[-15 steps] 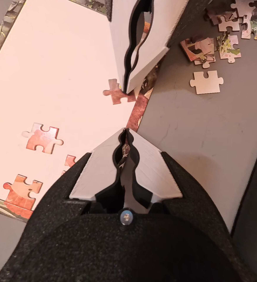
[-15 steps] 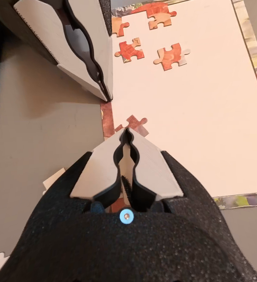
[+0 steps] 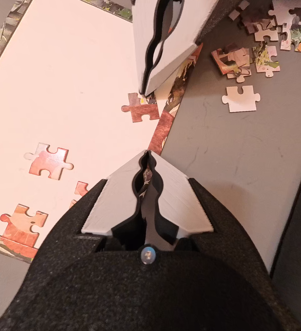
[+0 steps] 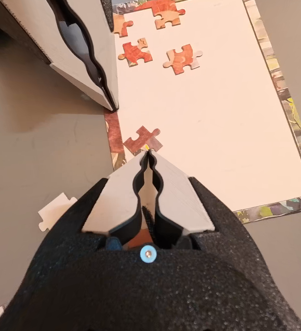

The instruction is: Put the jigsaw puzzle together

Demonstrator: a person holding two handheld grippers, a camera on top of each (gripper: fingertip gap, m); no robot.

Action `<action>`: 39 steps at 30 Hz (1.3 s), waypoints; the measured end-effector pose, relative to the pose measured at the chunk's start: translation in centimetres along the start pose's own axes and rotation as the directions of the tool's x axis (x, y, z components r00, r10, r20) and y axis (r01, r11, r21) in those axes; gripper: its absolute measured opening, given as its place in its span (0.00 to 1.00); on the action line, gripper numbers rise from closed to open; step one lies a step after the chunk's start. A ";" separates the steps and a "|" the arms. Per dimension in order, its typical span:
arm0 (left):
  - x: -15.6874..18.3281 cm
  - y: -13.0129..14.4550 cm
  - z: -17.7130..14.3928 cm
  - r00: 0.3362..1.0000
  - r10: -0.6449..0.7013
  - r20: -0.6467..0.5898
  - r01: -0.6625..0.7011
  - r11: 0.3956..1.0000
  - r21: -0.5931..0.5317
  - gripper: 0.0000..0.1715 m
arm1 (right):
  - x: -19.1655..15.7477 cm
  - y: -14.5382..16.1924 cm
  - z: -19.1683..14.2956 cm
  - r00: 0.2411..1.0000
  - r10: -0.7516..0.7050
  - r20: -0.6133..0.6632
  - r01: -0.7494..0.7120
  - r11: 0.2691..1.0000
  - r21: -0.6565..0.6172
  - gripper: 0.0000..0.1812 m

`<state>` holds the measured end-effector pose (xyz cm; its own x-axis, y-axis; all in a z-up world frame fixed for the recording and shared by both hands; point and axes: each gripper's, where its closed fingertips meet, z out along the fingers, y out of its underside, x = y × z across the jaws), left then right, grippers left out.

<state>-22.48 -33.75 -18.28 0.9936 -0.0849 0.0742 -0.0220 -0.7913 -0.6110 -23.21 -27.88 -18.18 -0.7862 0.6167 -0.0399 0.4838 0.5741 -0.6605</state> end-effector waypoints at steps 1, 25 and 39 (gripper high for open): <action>0.0 0.0 0.0 1.000 -0.004 -0.005 0.004 1.000 0.004 0.00 | -0.1 0.1 -0.1 1.000 -0.004 -0.006 0.004 1.000 -0.004 0.00; 0.0 0.0 0.0 1.000 -0.010 -0.013 0.010 1.000 0.013 0.00 | -0.5 1.0 -0.8 1.000 0.006 -0.015 -0.007 0.999 -0.033 0.00; 0.0 0.0 0.0 1.000 -0.009 -0.012 0.010 1.000 0.014 0.00 | -0.9 1.5 -1.4 0.999 0.035 0.028 -0.033 0.998 -0.048 0.00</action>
<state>-22.48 -33.77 -18.27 0.9923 -0.0850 0.0898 -0.0109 -0.7838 -0.6210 -21.22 -26.80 -18.11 -0.7793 0.6210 -0.0838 0.5277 0.5782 -0.6223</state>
